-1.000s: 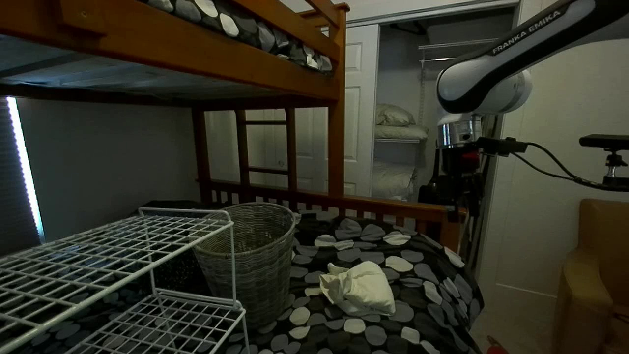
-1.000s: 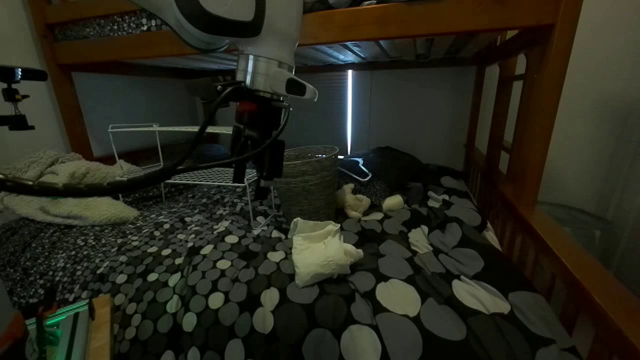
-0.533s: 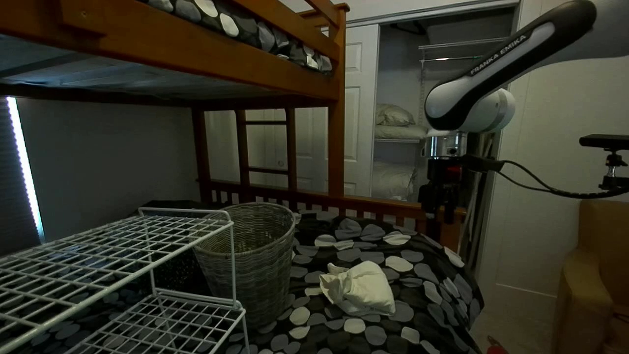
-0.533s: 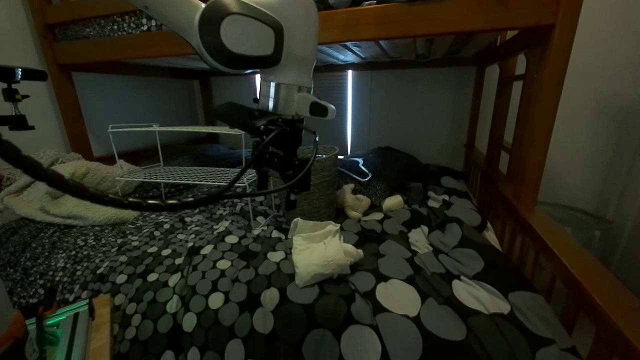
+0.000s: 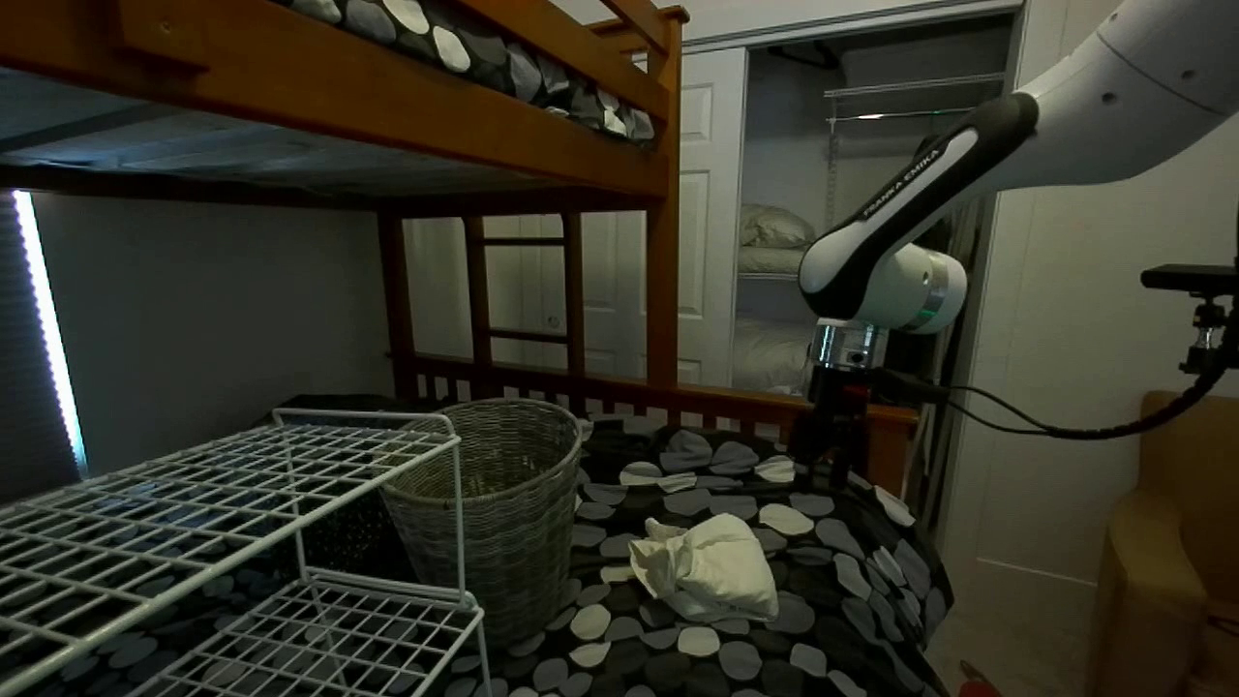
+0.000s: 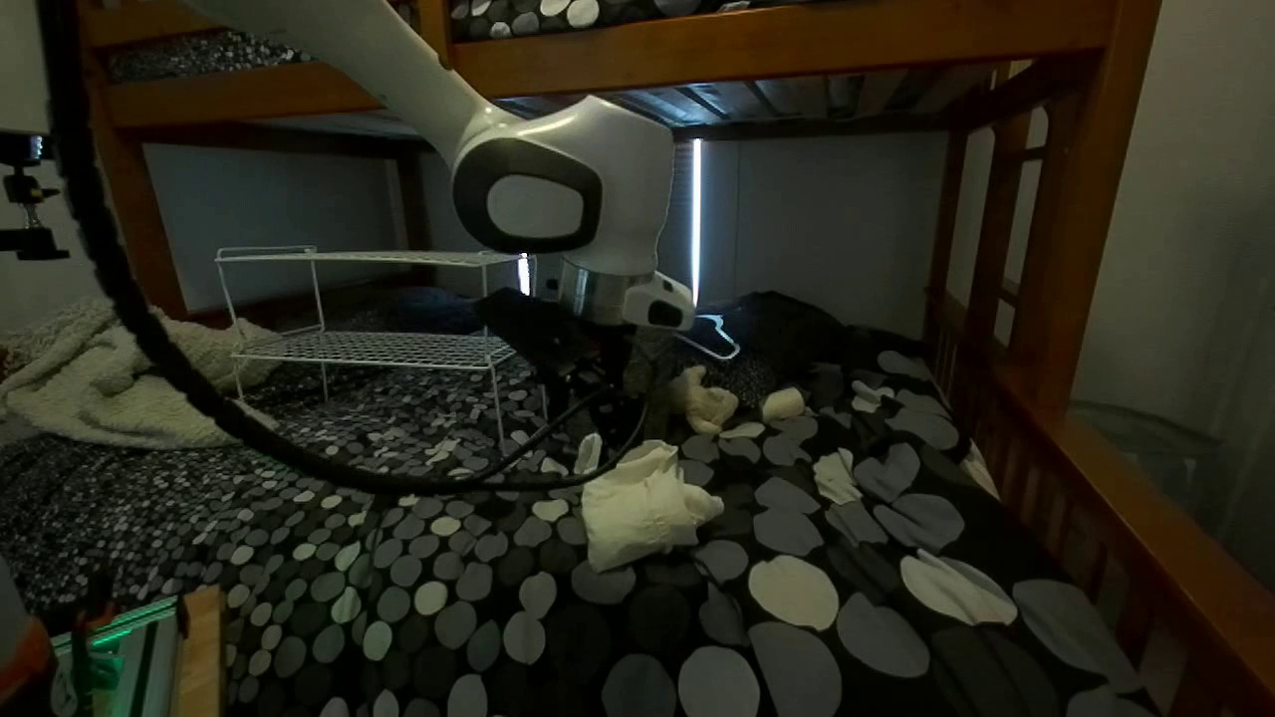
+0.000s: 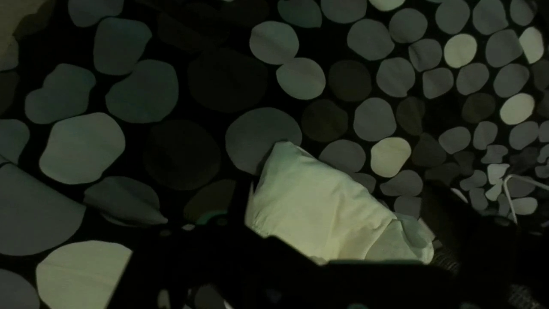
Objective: Put the towel inside the silver bucket
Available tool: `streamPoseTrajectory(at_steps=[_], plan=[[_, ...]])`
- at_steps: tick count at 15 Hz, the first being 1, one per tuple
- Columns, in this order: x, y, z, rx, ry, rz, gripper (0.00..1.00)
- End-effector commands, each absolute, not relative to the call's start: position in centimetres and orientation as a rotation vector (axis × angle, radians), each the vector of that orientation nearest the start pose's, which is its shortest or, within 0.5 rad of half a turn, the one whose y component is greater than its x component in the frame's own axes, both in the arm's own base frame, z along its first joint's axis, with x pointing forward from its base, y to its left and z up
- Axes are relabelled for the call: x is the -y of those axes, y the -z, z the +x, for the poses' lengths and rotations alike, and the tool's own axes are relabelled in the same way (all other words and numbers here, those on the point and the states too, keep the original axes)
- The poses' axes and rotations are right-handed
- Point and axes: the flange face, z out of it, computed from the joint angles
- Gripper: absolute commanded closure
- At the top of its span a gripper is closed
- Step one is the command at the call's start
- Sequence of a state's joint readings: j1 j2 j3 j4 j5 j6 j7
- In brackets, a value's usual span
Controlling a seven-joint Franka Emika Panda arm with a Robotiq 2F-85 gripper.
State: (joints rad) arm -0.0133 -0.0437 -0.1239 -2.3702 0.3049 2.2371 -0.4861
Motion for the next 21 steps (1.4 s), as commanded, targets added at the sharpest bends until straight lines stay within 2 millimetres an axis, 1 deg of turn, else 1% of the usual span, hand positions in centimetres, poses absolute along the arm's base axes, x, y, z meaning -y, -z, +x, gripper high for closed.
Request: streamPoseTrajectory(at_steps=[1,2,6,9,10,11,12,14,19,21], plan=[[6.6,-30.9,49.6,0.179,0.090,-2.811,0.00],[6.9,-30.4,50.1,0.152,0.125,-2.792,0.00],[7.8,-27.6,51.6,0.055,0.165,-2.706,0.00],[8.5,-25.3,52.5,0.007,0.141,-2.652,0.00],[8.6,-24.6,52.6,0.050,0.093,-2.607,0.00],[8.1,-26.1,51.9,0.028,0.124,-2.672,0.00],[8.2,-25.4,52.1,0.038,0.101,-2.653,0.00],[8.6,-24.6,52.5,0.043,0.089,-2.643,0.00],[8.5,-24.6,52.7,0.048,0.088,-2.637,0.00],[9.3,-22.7,53.8,0.010,0.094,-2.641,0.00]])
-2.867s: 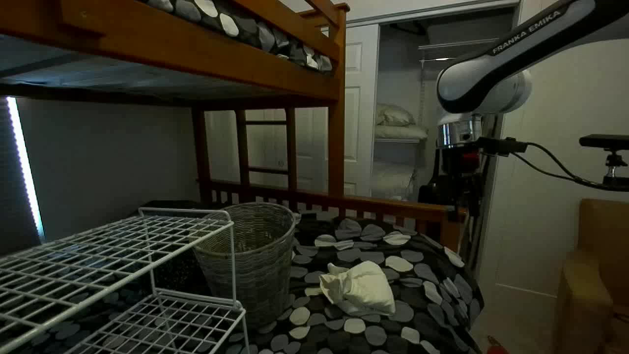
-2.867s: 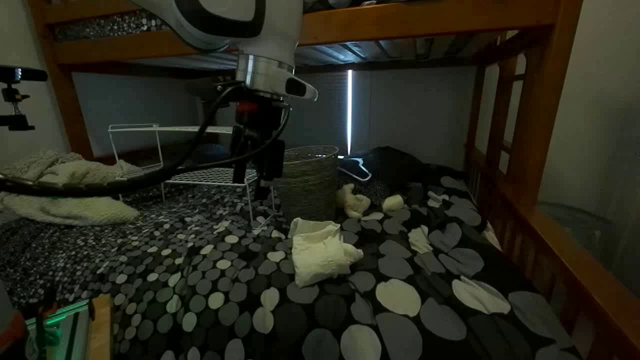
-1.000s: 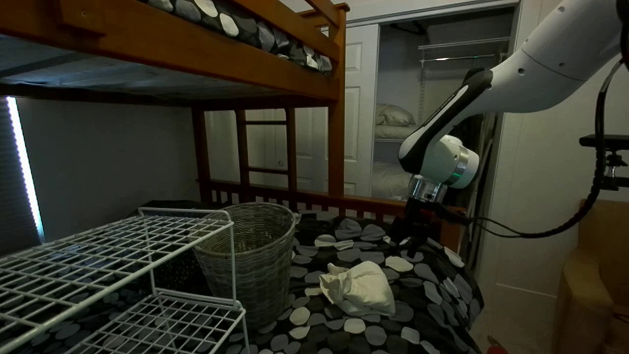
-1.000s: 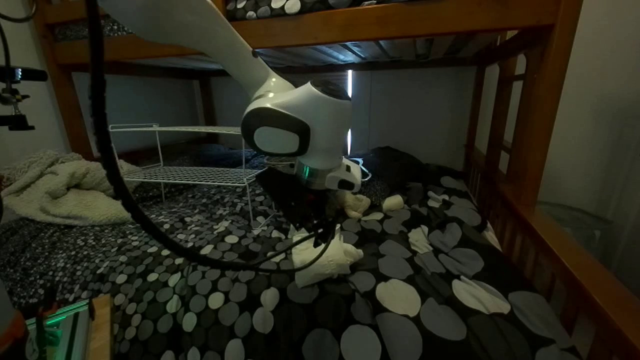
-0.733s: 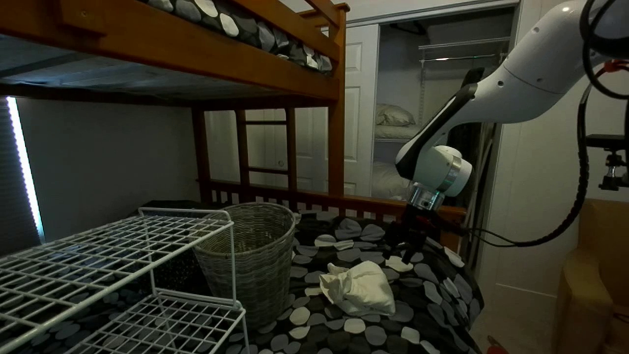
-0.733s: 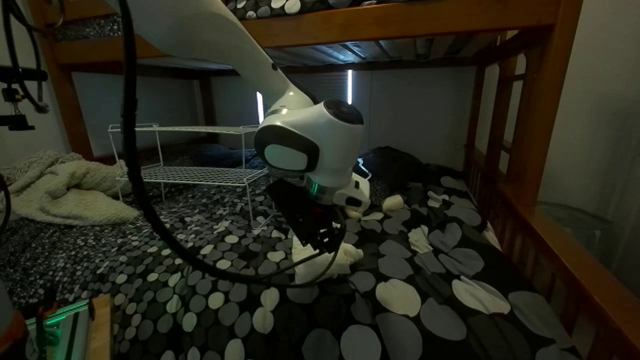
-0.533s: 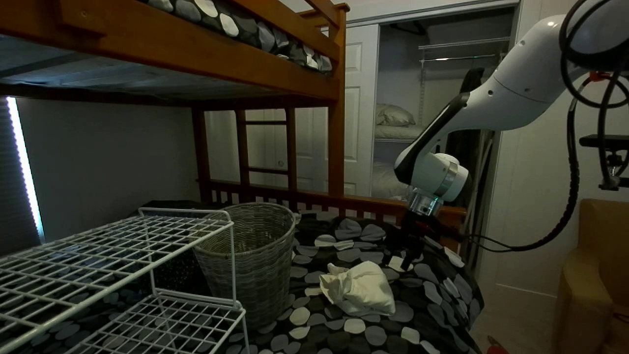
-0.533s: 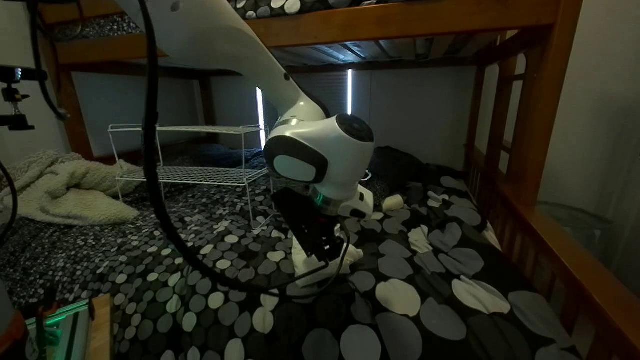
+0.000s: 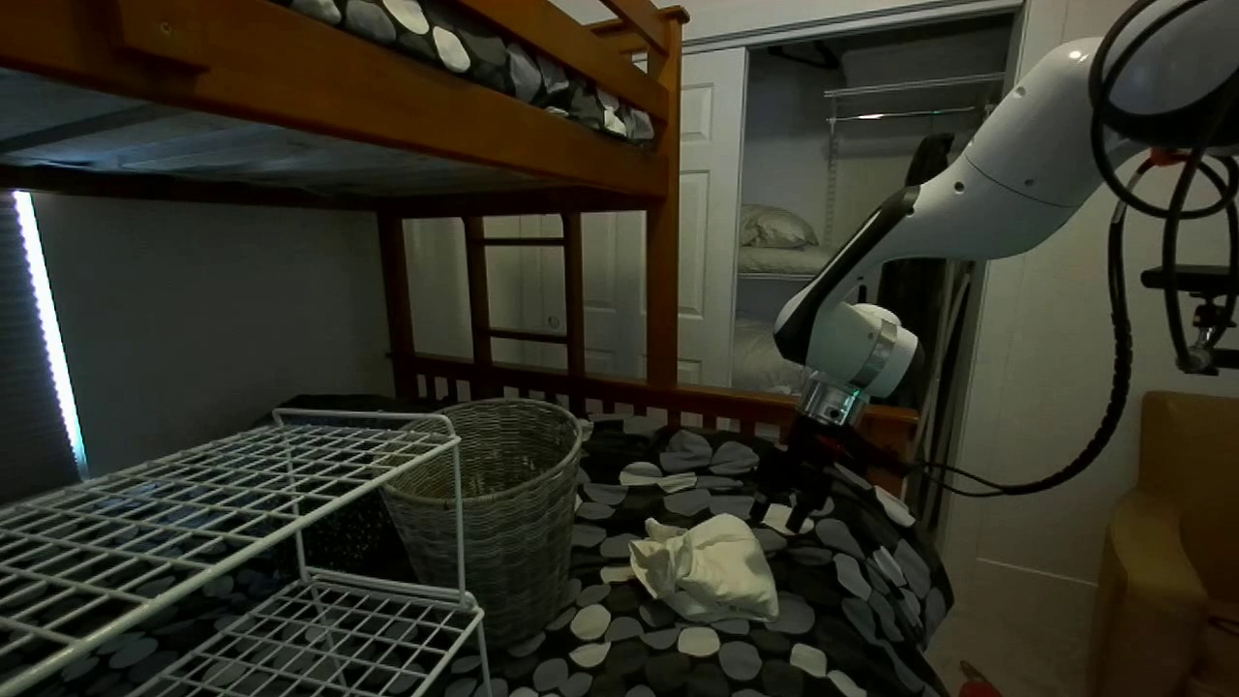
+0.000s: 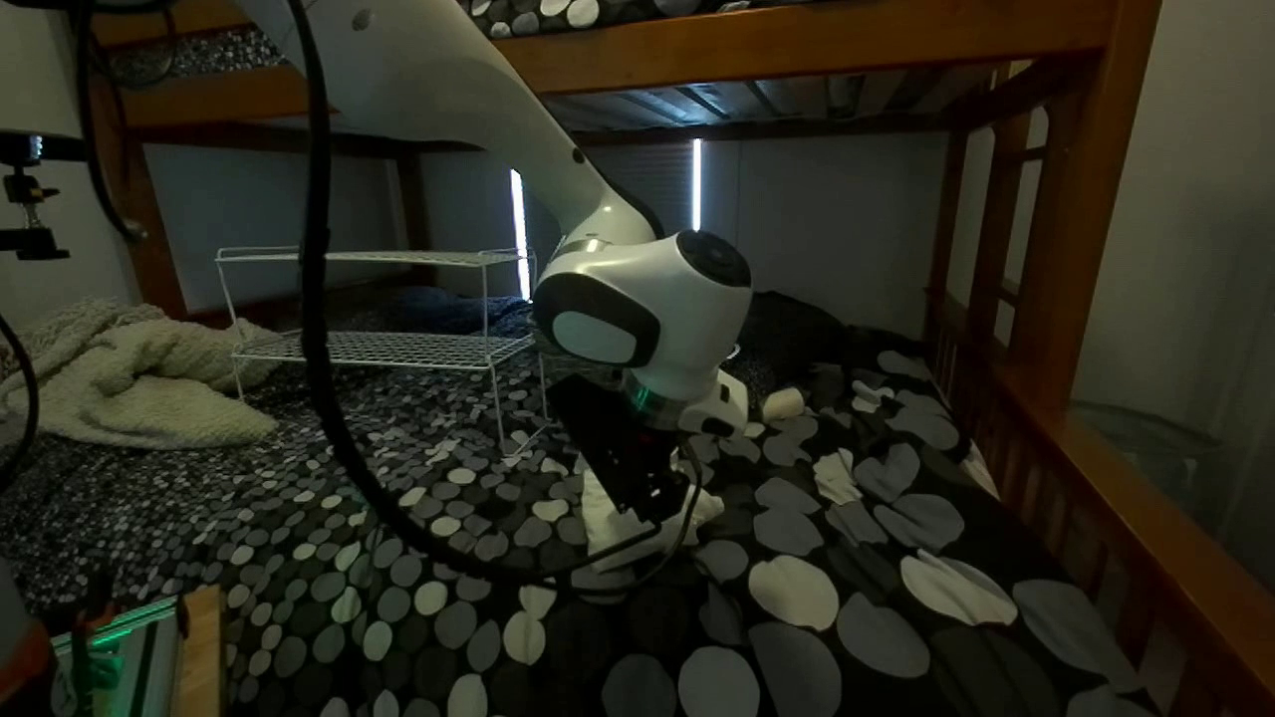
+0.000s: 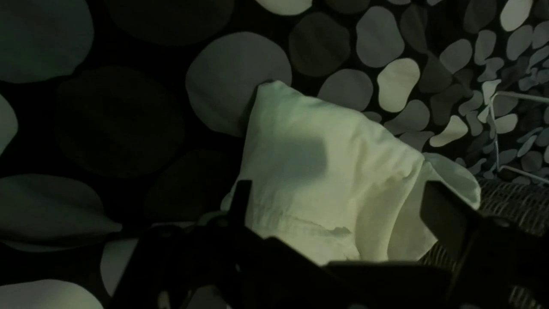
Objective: Put the towel inside the silver bucket
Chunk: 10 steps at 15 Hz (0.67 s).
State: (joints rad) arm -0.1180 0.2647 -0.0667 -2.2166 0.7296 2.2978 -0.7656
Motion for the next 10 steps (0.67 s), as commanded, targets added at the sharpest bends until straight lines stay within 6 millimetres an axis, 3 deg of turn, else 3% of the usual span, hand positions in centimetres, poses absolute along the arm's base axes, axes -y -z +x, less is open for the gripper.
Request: streamPoseTrajectory(at_steps=[1,10], plan=[[9.5,-22.2,54.1,-0.002,0.113,-2.640,0.00],[9.6,-16.8,57.4,-0.011,0.152,-2.535,0.00]])
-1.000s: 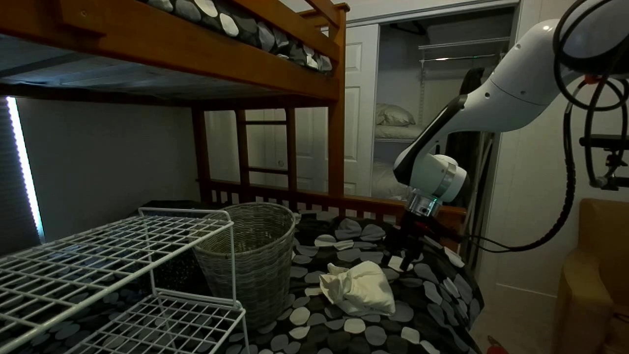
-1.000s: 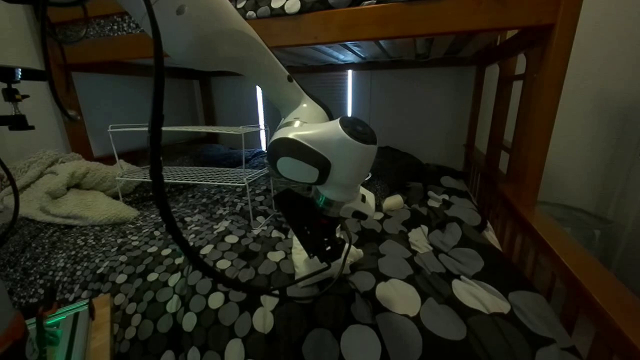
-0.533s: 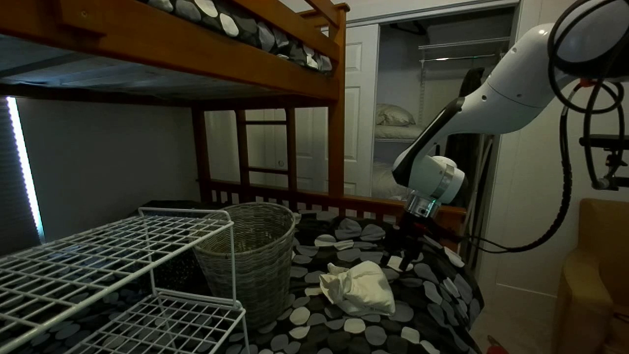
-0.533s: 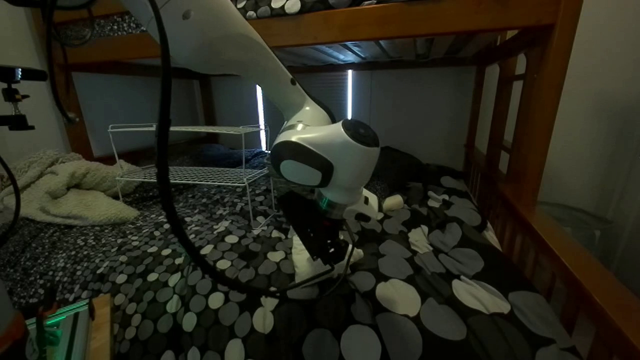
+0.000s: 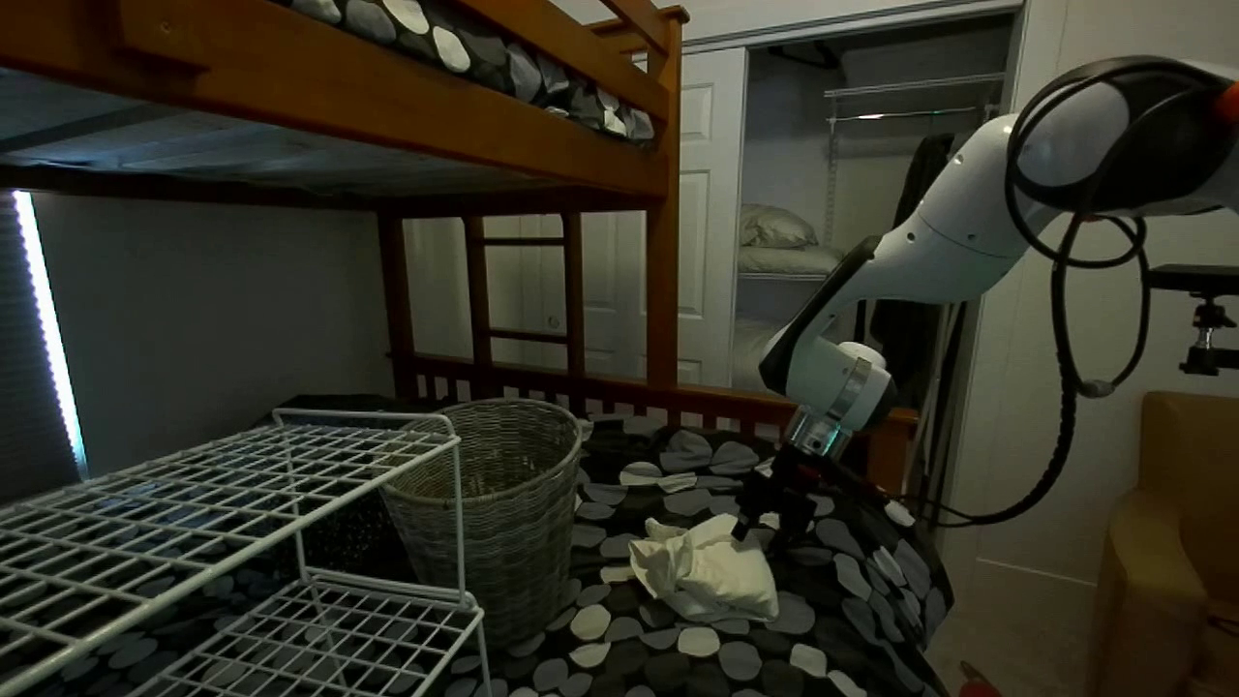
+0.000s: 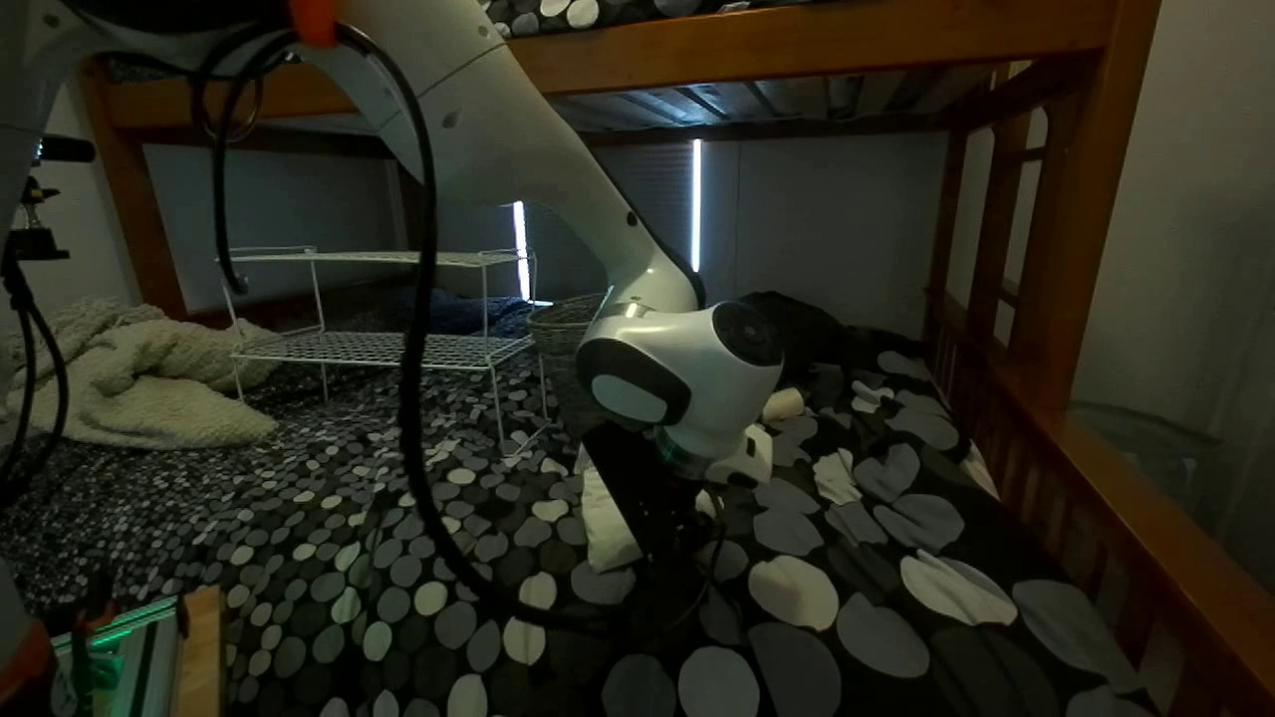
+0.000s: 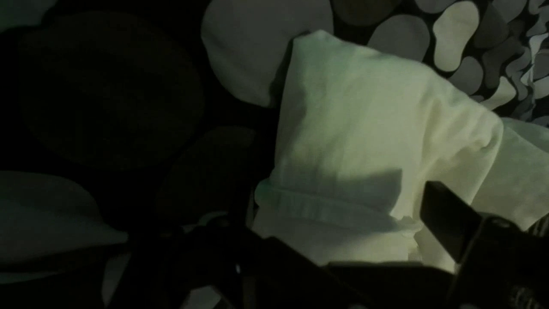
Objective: Put the towel inside the silver bucket
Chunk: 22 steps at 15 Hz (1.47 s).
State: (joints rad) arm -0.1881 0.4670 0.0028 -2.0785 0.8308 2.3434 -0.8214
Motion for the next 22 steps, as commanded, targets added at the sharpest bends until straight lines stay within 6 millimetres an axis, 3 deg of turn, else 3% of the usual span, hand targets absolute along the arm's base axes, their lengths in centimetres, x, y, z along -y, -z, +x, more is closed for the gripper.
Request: streamPoseTrajectory(at_steps=[1,5,14,15,17,22], plan=[[9.8,-16.2,57.7,-0.015,0.157,-2.523,0.00],[9.7,-14.2,58.9,-0.004,0.152,-2.440,0.00],[7.2,-11.6,60.7,0.065,0.048,-2.283,0.00],[7.1,-11.5,61.1,0.073,0.058,-2.293,0.25],[6.8,-11.5,61.7,0.069,0.070,-2.299,0.32],[6.7,-12.7,61.7,0.043,0.074,-2.329,0.72]])
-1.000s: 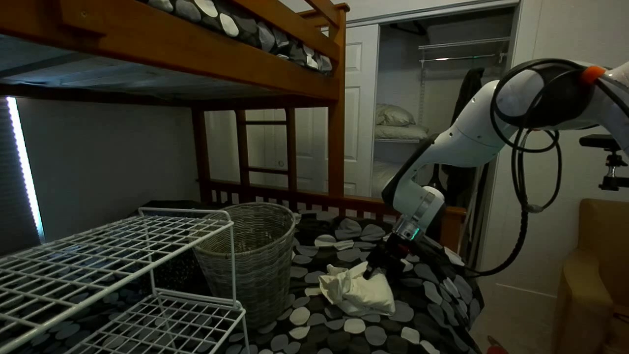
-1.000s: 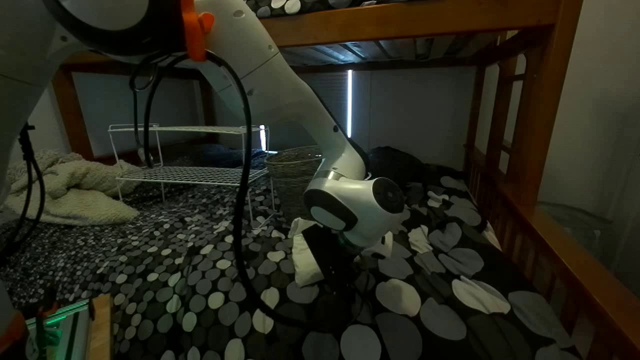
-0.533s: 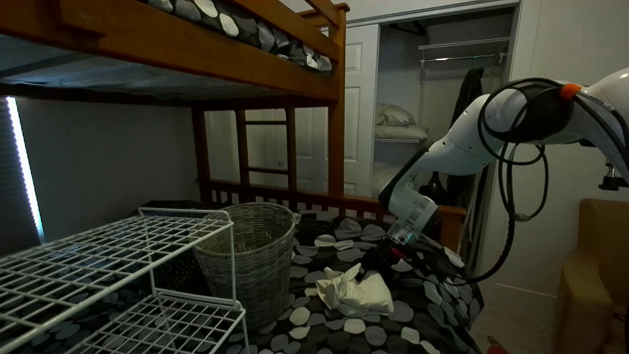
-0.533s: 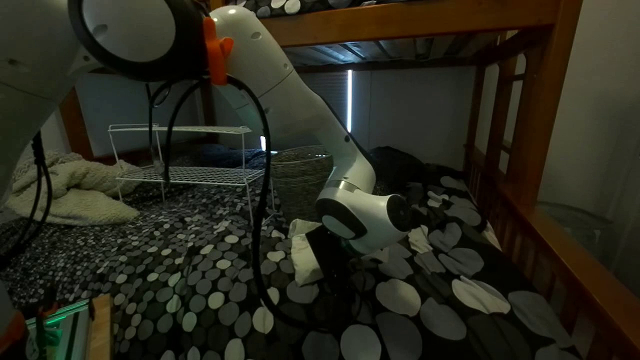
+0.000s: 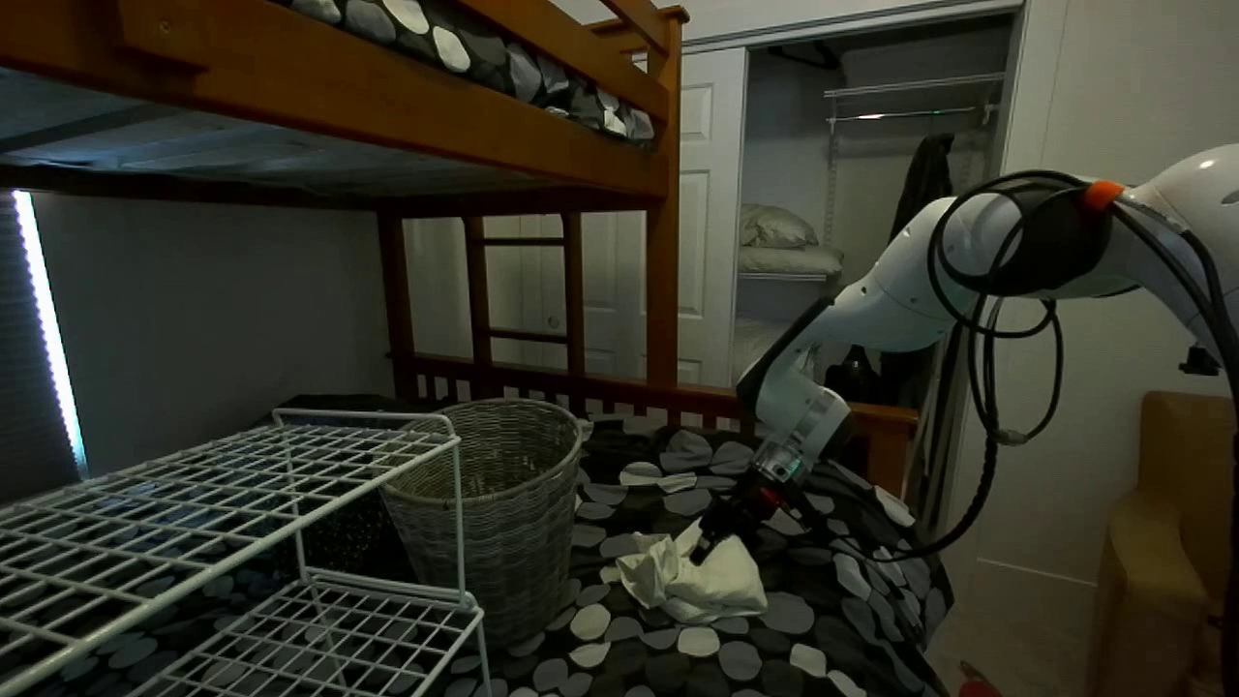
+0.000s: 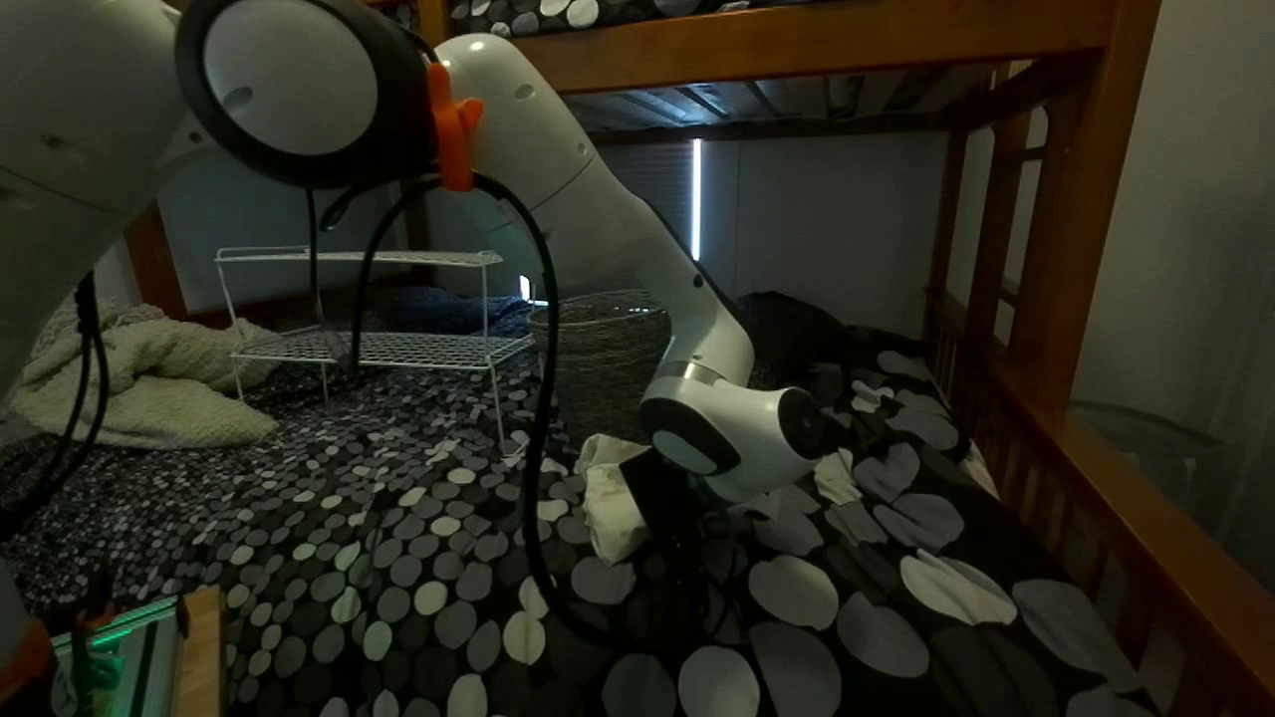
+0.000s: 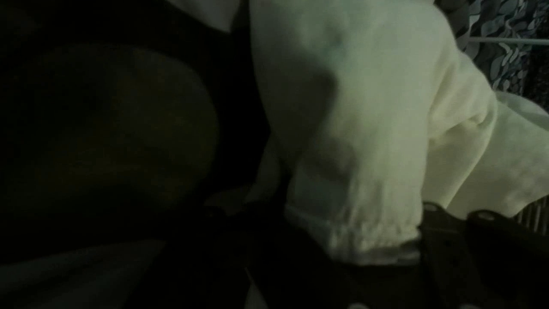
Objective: Put the towel inside the silver bucket
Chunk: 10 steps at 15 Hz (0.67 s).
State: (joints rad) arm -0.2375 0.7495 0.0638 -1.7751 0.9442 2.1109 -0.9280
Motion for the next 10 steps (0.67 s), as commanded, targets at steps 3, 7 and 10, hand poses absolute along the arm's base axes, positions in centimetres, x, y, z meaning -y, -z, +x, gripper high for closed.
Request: streamPoseTrajectory(at_steps=[3,7,10], plan=[[6.3,-13.9,61.4,0.058,0.079,-2.345,0.96],[4.5,-17.6,60.6,0.121,0.115,-2.368,0.97],[2.9,-21.1,60.2,0.191,0.167,-2.429,0.96]])
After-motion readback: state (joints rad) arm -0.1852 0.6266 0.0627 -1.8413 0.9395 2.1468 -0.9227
